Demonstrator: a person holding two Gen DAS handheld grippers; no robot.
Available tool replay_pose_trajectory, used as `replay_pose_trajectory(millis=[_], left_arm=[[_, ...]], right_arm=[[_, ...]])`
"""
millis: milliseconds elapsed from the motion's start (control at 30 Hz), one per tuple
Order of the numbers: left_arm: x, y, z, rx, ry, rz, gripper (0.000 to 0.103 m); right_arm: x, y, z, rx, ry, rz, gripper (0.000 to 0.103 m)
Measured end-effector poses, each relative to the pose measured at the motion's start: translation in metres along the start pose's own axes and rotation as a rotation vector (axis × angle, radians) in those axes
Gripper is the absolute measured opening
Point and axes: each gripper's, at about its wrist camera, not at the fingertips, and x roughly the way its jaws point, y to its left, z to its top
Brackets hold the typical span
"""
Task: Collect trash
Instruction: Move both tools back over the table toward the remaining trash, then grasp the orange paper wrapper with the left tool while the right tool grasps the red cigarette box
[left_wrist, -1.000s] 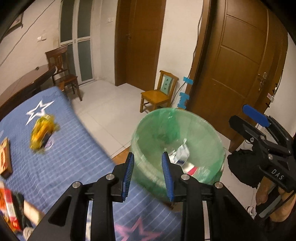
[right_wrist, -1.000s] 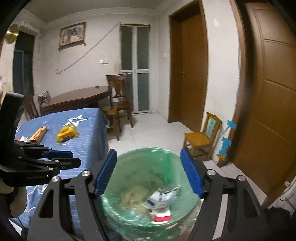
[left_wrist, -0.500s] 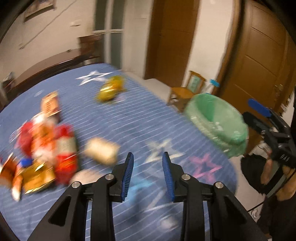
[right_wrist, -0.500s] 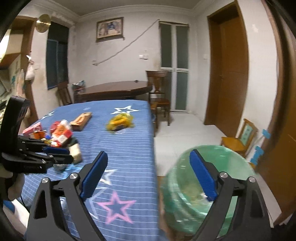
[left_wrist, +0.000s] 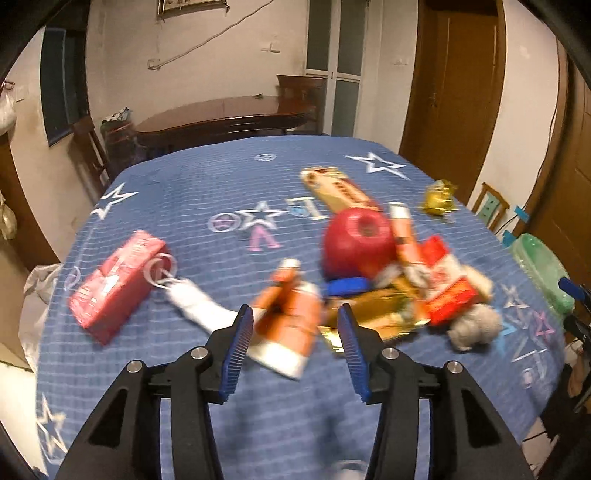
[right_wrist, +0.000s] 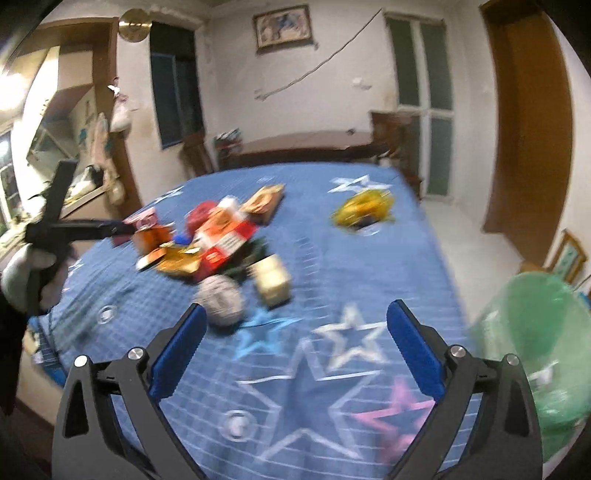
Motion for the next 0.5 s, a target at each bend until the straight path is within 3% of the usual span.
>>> replay_pose_trajectory(millis=[133,367,433,500], left_arm=[[0.018,0.015,0.005,0.042,0.023,-0.012,0.055],[0.054,0.003,0.011,0.12,0.078,-0.046,0.055],[0.062,0.002,0.011,0.13,0.093,-0.051,0.055],[0.071,-0.002,0.011,0.145,0.095,-0.043,0.05]], right_arm=[[0.014,0.02,-0.003,-0.008,0.037,0.038,0.095],[0.03,0.038,0.01,0.002,0.059,0.071,0.093],[0.036,0.04,0.012,0.015,0.069,0.069,0.087],[0.043,0.039,0.014,0.027,0.081,0.055,0.071]])
